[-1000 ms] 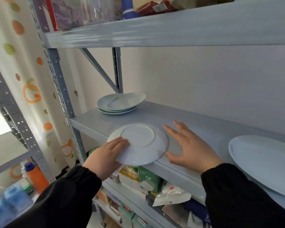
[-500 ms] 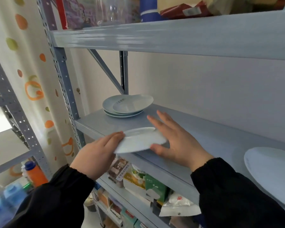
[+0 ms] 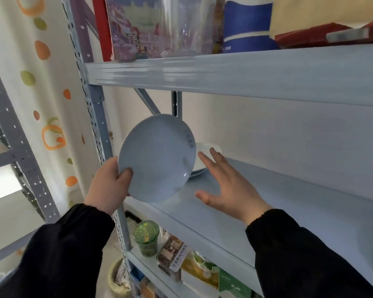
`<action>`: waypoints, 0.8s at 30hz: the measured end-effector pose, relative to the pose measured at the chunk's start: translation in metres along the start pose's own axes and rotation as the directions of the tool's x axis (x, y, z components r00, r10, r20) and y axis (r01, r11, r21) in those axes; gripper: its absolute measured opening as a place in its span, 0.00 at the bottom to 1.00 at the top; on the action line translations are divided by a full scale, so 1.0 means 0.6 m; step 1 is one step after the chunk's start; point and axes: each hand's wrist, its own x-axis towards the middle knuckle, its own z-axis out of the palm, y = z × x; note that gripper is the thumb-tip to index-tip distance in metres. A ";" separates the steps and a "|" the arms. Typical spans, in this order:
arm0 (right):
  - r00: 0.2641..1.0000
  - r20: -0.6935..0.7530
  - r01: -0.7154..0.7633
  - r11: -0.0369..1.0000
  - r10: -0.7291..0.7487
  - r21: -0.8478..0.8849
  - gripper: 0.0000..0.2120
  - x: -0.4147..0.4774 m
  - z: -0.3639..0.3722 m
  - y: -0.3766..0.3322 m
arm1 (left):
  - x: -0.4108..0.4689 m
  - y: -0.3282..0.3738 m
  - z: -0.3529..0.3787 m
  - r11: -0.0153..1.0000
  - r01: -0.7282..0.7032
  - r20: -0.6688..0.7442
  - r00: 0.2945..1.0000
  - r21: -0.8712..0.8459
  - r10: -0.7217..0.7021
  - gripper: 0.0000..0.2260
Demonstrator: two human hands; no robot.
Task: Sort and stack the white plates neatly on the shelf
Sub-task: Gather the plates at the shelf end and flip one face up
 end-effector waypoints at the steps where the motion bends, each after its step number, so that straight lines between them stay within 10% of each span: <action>1: 1.000 0.005 -0.017 1.000 0.017 -0.003 0.42 0.006 0.008 0.005 | 0.016 -0.006 0.004 0.994 0.062 0.005 0.998 -0.088 -0.062 0.08; 8: 0.997 0.039 -0.067 0.996 0.069 -0.061 0.42 0.024 0.043 0.032 | 0.145 -0.063 0.063 0.696 0.345 0.178 0.936 -0.629 -0.303 0.14; 14: 0.994 0.040 -0.098 0.993 0.101 -0.071 0.41 0.027 0.044 0.040 | 0.227 -0.093 0.137 0.452 0.516 0.318 0.837 -0.727 -0.444 0.13; 24: 0.991 0.059 -0.114 0.990 0.119 -0.078 0.42 0.024 0.043 0.045 | 0.266 -0.149 0.201 0.890 0.451 0.137 0.879 0.064 -0.456 0.19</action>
